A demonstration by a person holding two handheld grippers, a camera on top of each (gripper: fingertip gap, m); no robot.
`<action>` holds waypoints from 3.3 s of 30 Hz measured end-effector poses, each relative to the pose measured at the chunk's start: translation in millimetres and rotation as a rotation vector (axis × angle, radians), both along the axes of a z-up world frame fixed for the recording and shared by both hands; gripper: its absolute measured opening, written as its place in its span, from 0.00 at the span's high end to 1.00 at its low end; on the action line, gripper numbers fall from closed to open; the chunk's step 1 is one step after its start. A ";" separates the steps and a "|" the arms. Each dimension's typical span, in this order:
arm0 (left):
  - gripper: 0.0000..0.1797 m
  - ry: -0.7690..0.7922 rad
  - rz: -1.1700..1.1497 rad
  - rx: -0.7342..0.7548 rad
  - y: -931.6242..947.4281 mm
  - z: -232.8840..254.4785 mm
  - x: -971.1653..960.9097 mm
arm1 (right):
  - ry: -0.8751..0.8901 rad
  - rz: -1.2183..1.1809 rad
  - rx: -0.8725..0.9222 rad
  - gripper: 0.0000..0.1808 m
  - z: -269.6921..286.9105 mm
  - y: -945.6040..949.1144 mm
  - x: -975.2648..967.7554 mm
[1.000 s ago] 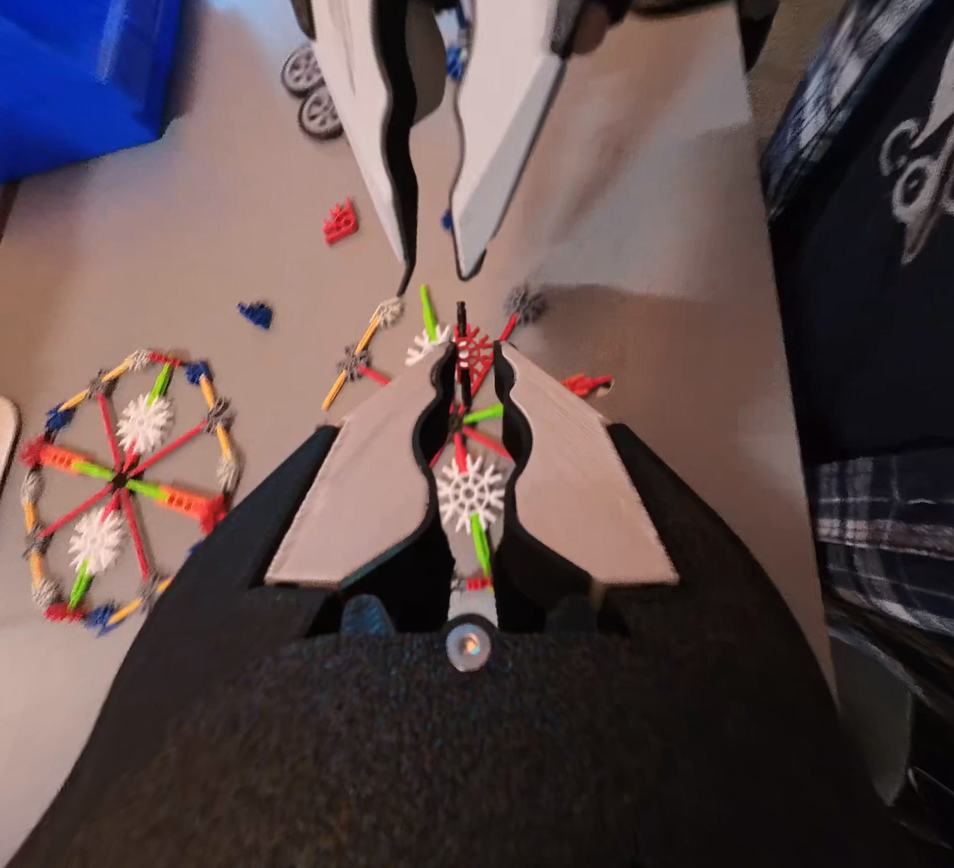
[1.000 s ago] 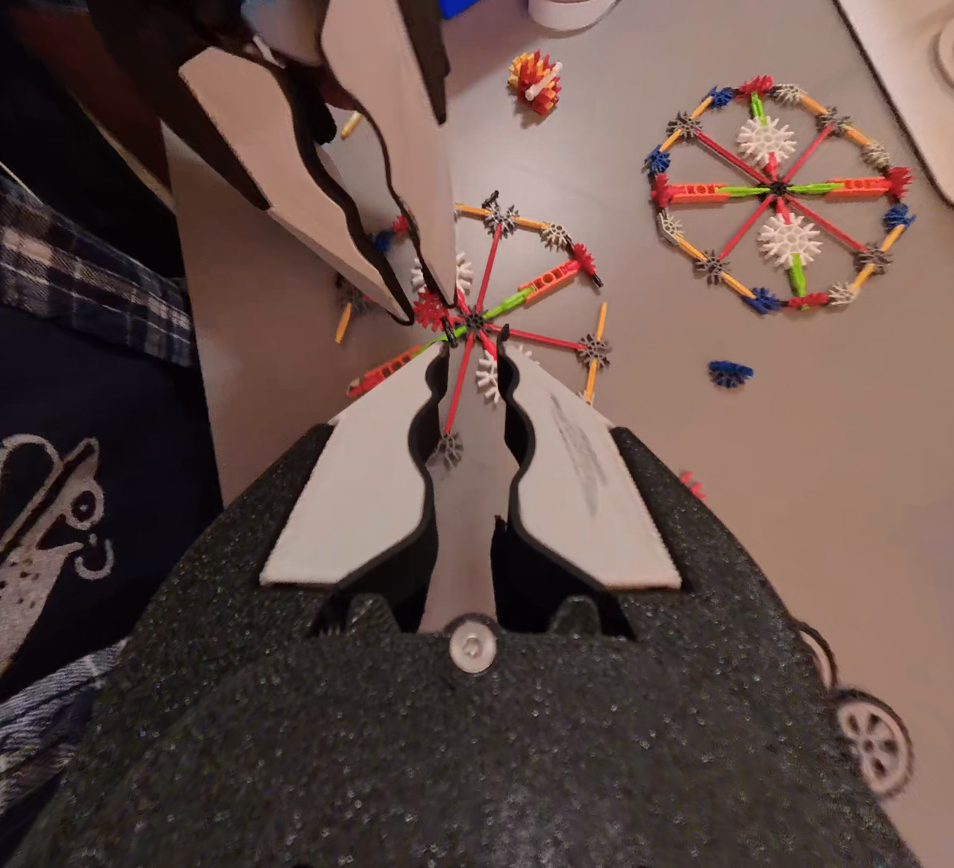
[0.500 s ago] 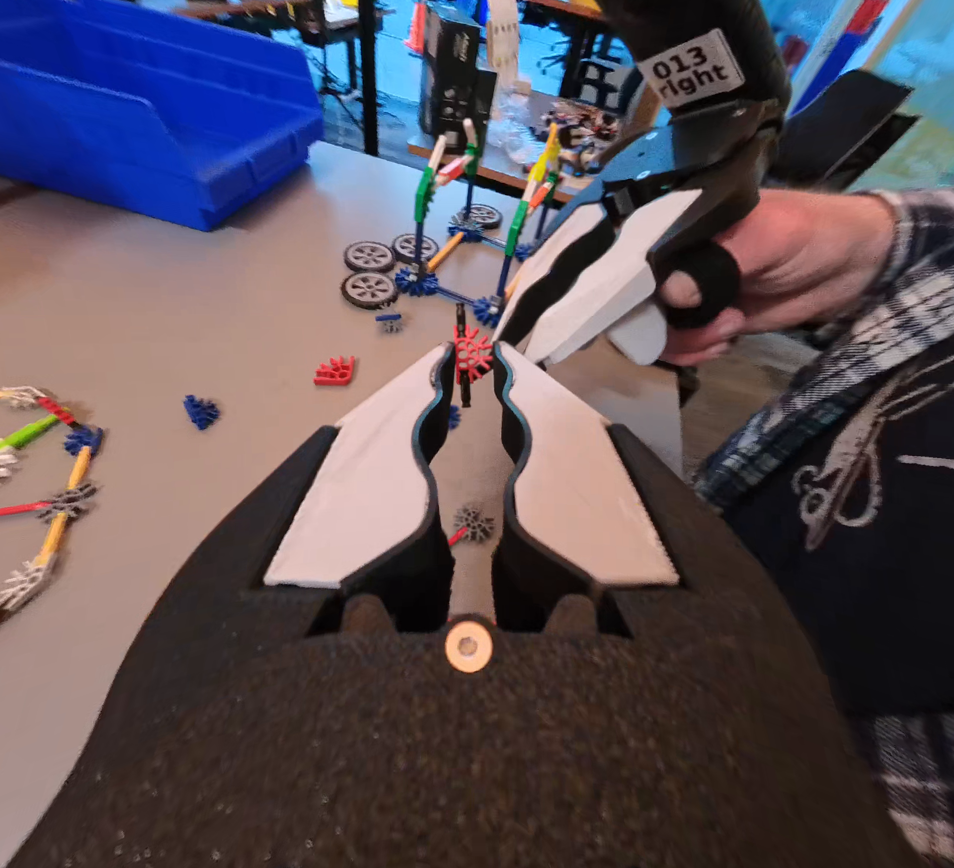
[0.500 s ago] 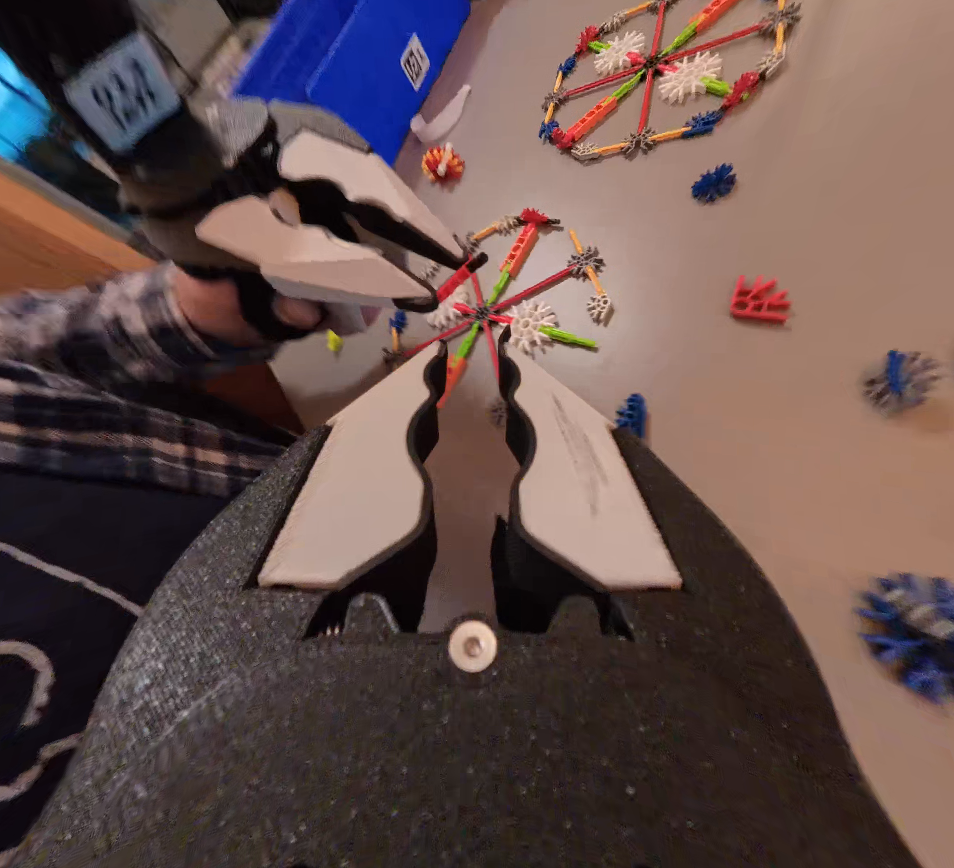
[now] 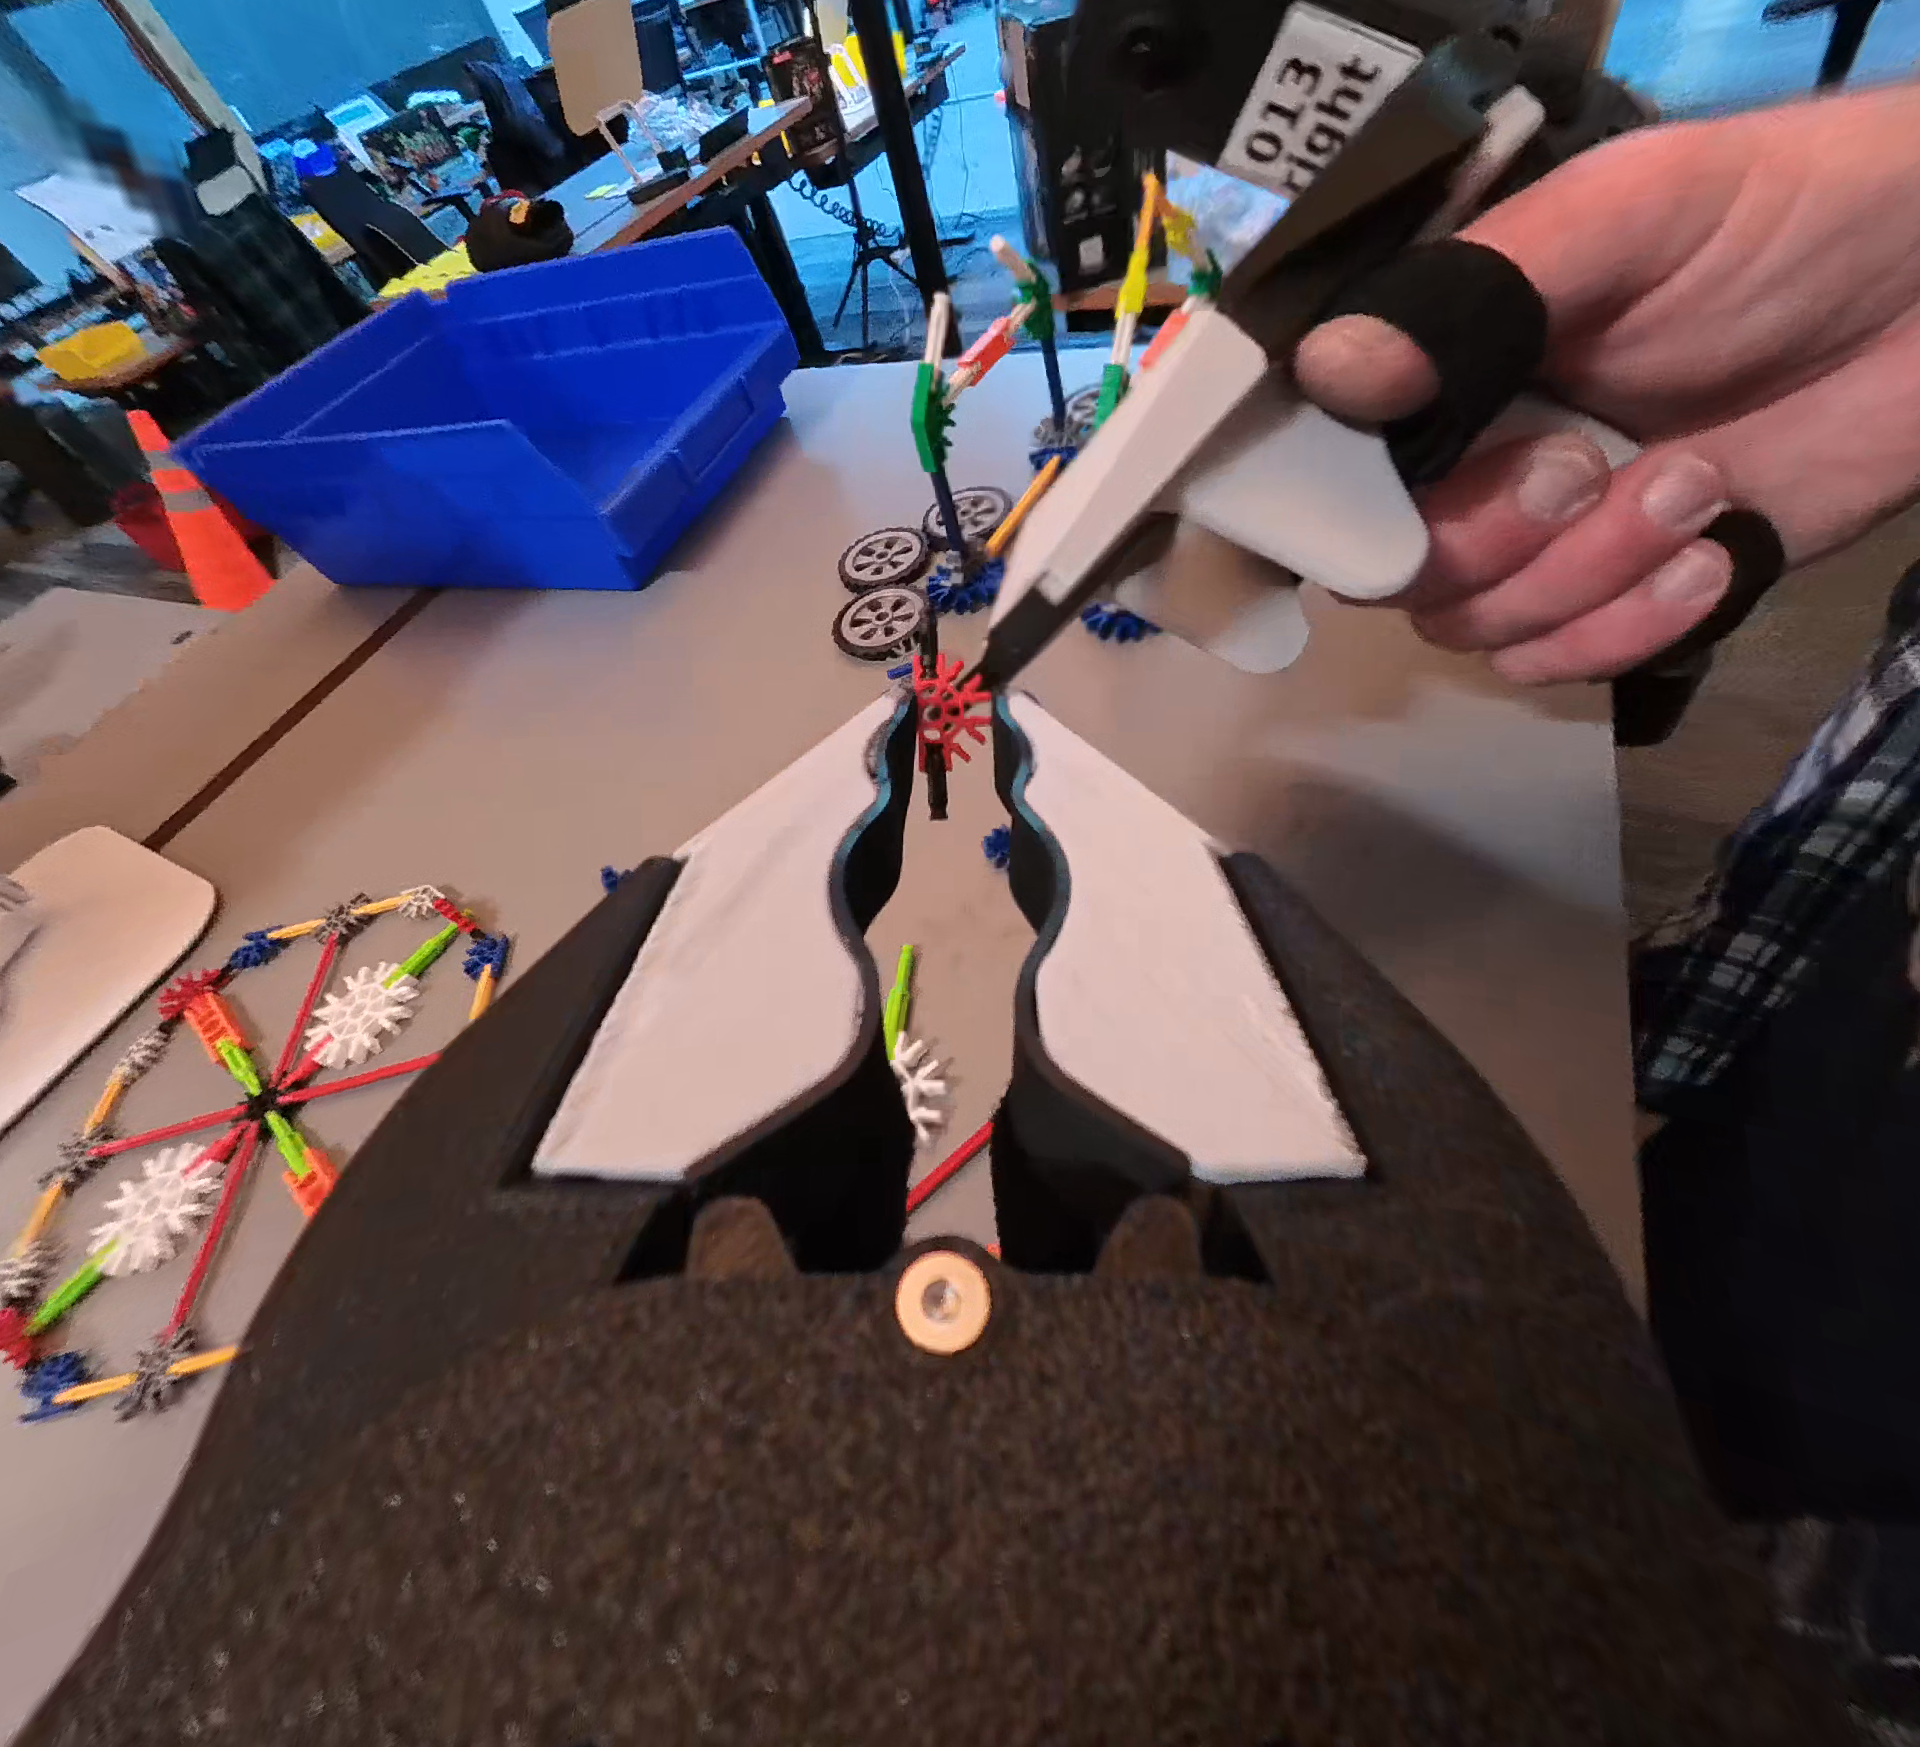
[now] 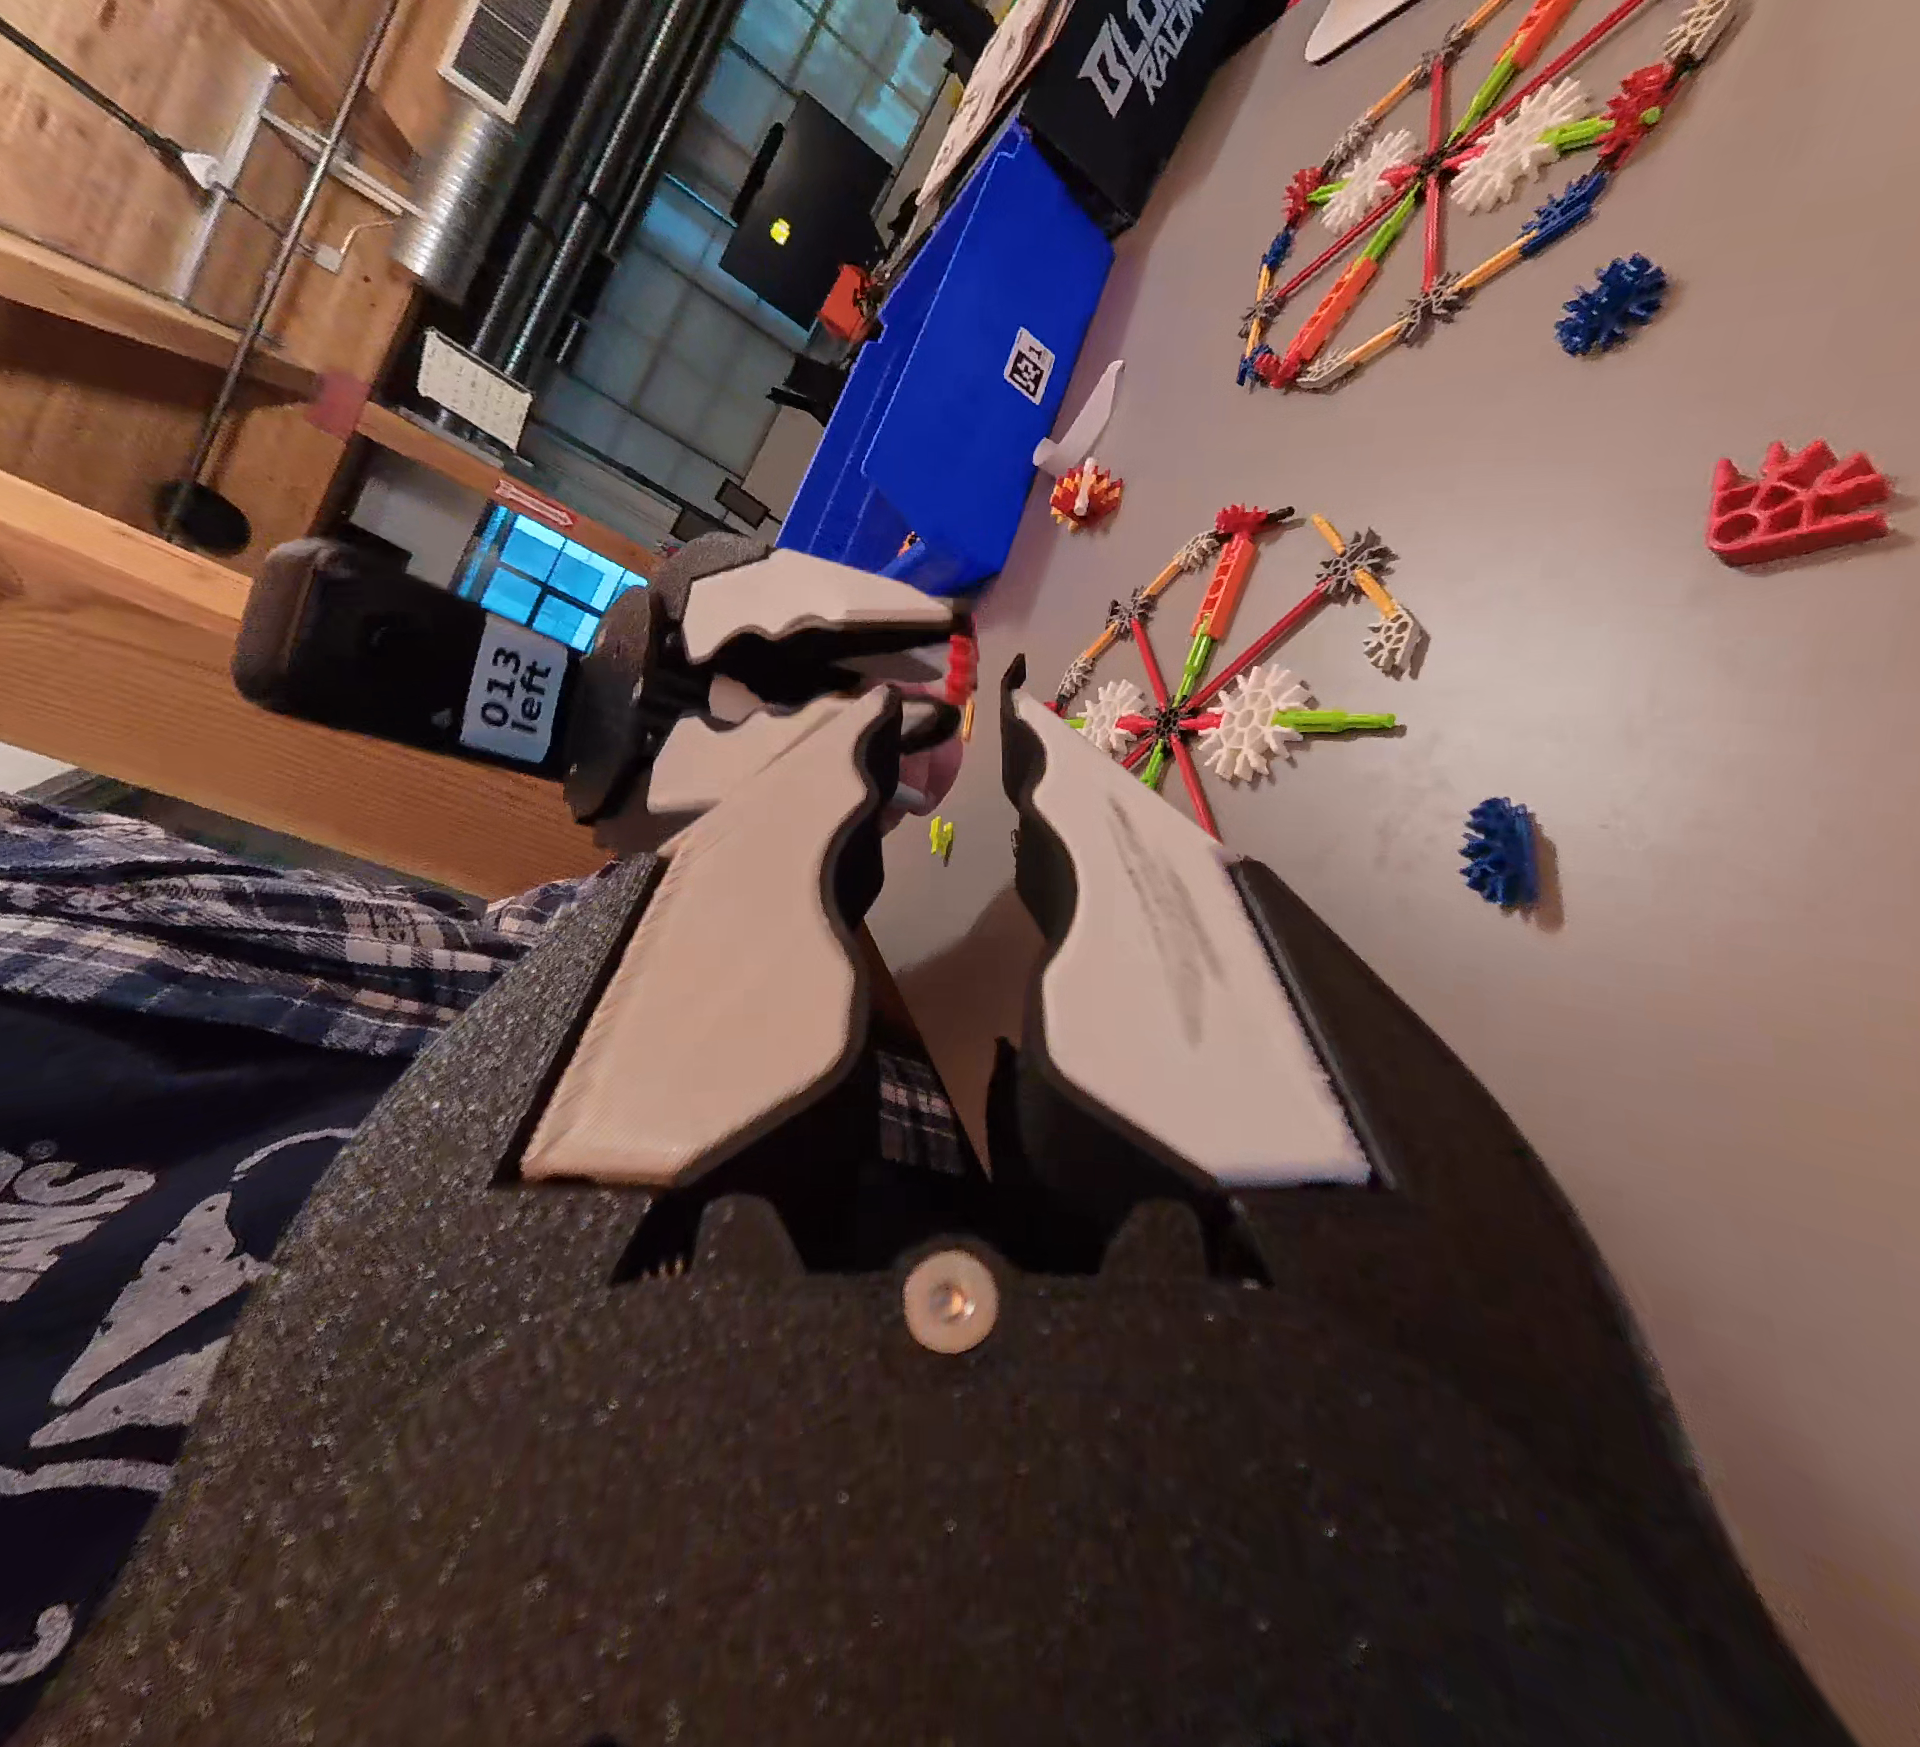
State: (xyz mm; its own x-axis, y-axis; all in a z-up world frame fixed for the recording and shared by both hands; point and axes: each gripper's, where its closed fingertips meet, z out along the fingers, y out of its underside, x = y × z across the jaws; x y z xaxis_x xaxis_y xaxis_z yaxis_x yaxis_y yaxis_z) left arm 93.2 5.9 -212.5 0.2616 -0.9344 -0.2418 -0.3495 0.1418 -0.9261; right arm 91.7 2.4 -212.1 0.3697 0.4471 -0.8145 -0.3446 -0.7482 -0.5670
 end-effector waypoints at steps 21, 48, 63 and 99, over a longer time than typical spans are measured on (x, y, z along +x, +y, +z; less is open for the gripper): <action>0.91 0.442 0.003 -0.098 41.4 -78.0 -35.1 | -0.709 0.226 -0.002 0.99 -65.2 42.3 10.5; 0.86 0.528 -0.088 -0.227 38.0 -113.6 -35.7 | -0.965 0.412 -0.181 0.87 -102.8 56.8 4.3; 0.88 0.432 -0.128 -0.170 46.0 -75.2 -32.0 | -0.743 0.245 0.071 0.93 -62.5 31.7 -2.4; 0.95 0.646 -0.285 -0.220 62.0 -111.3 9.2 | -1.088 0.017 0.407 0.90 -86.2 33.4 26.0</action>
State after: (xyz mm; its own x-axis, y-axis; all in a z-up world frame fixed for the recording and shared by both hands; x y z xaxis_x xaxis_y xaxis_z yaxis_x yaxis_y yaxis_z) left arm 102.3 67.8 -323.8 -0.1297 -0.9895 -0.0645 -0.8121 0.1433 -0.5656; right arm 117.6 35.8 -298.3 0.7772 0.6147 0.1349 0.4810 -0.4421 -0.7571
